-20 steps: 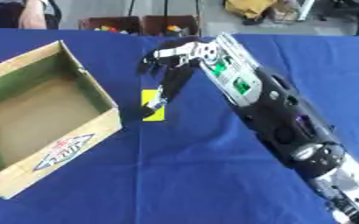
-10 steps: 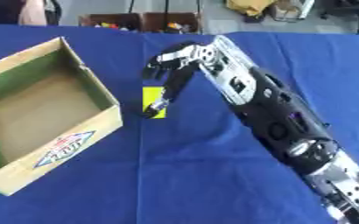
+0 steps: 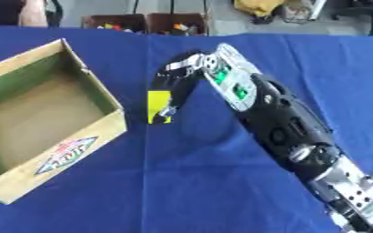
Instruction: Pick up objects on the table and place them in the box.
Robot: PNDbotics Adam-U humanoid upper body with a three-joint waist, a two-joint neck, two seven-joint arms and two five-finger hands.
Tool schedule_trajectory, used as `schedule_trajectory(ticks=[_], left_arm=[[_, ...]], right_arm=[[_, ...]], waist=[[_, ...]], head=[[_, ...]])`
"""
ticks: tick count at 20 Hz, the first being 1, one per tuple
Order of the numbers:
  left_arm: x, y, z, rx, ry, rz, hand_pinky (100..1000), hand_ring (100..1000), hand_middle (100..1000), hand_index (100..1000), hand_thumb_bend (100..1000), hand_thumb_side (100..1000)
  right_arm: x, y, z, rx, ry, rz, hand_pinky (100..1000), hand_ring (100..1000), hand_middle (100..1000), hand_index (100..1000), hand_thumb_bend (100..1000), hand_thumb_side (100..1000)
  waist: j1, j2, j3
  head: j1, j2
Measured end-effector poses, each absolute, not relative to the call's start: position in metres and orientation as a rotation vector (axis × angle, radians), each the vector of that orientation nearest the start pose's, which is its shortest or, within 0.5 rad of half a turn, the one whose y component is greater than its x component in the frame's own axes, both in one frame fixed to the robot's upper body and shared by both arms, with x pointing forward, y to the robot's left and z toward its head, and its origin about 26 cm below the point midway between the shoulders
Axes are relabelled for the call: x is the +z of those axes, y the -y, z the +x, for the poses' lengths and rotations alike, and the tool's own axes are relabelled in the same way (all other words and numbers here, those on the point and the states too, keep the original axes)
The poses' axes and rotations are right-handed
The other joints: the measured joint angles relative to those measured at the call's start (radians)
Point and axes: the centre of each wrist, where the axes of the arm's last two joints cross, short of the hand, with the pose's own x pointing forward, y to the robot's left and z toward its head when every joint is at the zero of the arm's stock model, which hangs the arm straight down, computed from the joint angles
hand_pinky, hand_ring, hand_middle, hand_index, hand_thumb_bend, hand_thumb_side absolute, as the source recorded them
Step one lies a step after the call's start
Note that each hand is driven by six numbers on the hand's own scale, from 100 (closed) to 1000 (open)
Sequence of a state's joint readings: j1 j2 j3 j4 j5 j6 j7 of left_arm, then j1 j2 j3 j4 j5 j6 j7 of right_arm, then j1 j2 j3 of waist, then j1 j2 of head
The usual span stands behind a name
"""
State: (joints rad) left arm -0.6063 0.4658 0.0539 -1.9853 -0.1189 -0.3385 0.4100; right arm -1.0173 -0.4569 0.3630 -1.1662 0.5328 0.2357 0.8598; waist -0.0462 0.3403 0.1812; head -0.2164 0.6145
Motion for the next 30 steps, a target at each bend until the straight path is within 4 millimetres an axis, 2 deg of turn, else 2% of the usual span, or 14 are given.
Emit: schedule_trajectory(ticks=[7, 13, 16, 21, 27, 30], left_arm=[[0.306, -0.261, 0.31, 0.071, -3.215, -0.46, 746, 899, 880, 941, 100, 958], [0.306, -0.261, 0.31, 0.071, -3.215, -0.459, 745, 898, 880, 940, 100, 958], [0.306, -0.261, 0.31, 0.07, -3.215, -0.459, 745, 898, 880, 940, 100, 957], [0.306, -0.261, 0.31, 0.069, -3.215, -0.458, 744, 898, 880, 940, 100, 957], [0.306, -0.26, 0.311, 0.059, -3.216, -0.452, 743, 897, 878, 940, 100, 957], [0.307, -0.26, 0.311, 0.057, -3.213, -0.451, 743, 897, 878, 939, 100, 957]], right_arm=[[0.25, 0.2, 0.463, 1.54, 1.137, -0.417, 825, 898, 865, 887, 667, 300], [0.249, 0.201, 0.466, 1.509, 1.161, -0.438, 788, 848, 804, 845, 661, 327], [0.248, 0.2, 0.467, 1.491, 1.176, -0.451, 769, 820, 775, 813, 651, 293], [0.248, 0.201, 0.468, 1.469, 1.185, -0.472, 709, 763, 720, 752, 613, 158], [0.247, 0.202, 0.47, 1.48, 1.172, -0.489, 713, 769, 722, 756, 590, 141], [0.247, 0.203, 0.471, 1.484, 1.17, -0.5, 655, 726, 643, 682, 582, 162]], waist=[[-0.006, 0.0, 0.012], [-0.008, 0.0, 0.015], [-0.011, 0.001, 0.016], [-0.012, 0.004, 0.019], [-0.013, 0.005, 0.023], [-0.015, 0.006, 0.025]], head=[[-0.002, 0.0], [-0.002, 0.0], [-0.002, 0.0], [-0.002, 0.0], [-0.003, 0.0], [-0.003, 0.0]])
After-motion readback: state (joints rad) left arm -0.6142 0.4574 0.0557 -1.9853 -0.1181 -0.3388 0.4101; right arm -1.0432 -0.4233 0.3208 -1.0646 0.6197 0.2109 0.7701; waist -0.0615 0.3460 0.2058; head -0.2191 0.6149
